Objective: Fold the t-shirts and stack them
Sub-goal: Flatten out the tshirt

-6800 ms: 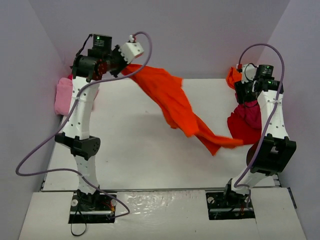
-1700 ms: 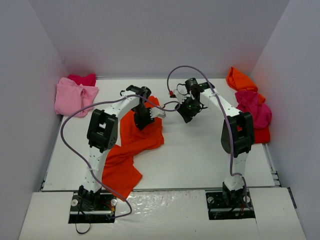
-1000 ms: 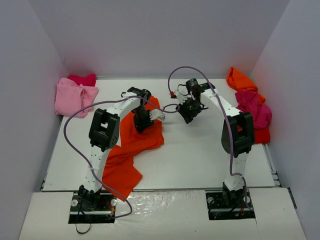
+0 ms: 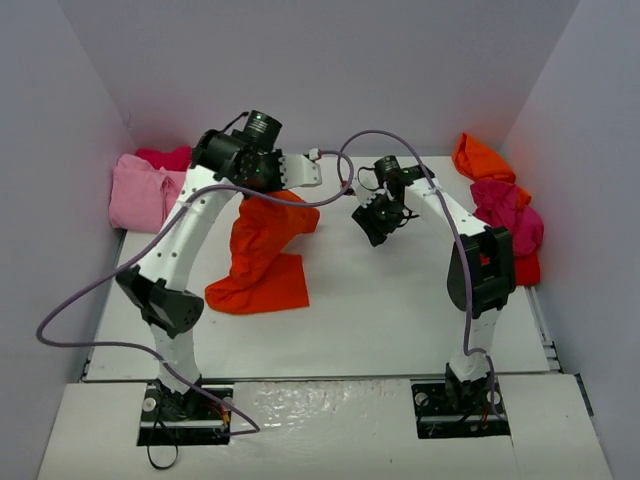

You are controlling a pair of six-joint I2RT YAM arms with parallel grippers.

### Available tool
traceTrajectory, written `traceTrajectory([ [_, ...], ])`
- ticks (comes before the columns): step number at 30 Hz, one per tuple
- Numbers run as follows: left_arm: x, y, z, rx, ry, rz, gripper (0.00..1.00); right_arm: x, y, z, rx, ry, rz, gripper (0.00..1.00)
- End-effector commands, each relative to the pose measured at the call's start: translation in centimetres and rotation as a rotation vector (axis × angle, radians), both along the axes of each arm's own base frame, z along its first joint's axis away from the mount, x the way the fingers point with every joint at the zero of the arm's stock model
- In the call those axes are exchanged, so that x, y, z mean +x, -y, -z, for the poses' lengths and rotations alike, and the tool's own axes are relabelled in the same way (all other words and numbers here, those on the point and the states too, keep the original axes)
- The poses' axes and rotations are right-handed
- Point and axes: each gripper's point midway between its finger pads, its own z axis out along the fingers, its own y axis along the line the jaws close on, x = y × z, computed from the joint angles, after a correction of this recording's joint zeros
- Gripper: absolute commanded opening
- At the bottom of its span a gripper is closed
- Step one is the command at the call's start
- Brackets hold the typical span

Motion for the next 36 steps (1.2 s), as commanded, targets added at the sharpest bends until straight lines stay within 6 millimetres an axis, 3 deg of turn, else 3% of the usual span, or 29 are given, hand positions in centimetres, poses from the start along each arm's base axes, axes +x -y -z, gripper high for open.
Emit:
traceTrajectory([
  [1,-7.6,-7.8,-3.4,0.214,-0.060,-0.061,0.17,-0.1,-0.6,-2.9,0.042,0.064,-0.028,0.47],
  [4,-8.2,-8.3,-2.9,0.234,-0.070,-0.072,0.22,-0.1,-1.2,-2.7,0.057,0.056,-0.035,0.47],
  [10,-9.0,-7.8,-1.7,0.190,-0.098,-0.077,0.22,-0.5,-1.9,-3.0,0.077,0.054,-0.050,0.47],
  [15,-8.7,-7.4,1.2,0.208,-0.175,-0.075,0.26,-0.4,-1.8,-2.5,0.059,0.048,-0.052,0.47],
  [20,-6.1,-5.7,5.3,0.149,-0.250,-0.098,0.48,-0.4,-1.9,-1.9,0.052,0.034,-0.057,0.46],
  [24,-3.6,-3.5,10.1,-0.048,-0.417,-0.167,0.53,-0.8,-1.3,-1.1,0.024,0.023,-0.059,0.46],
  [27,-1.9,-3.4,13.4,-0.177,-0.579,-0.259,0.53,-1.0,-0.5,-0.7,-0.011,0.022,-0.055,0.46],
  [30,-0.7,-3.8,15.4,-0.309,-0.668,-0.326,0.53,-1.2,0.2,-0.3,-0.042,0.020,-0.052,0.46],
  [36,1.2,-5.7,16.4,-0.493,-0.734,-0.443,0.53,-1.0,0.6,-0.6,-0.049,0.031,-0.043,0.46],
])
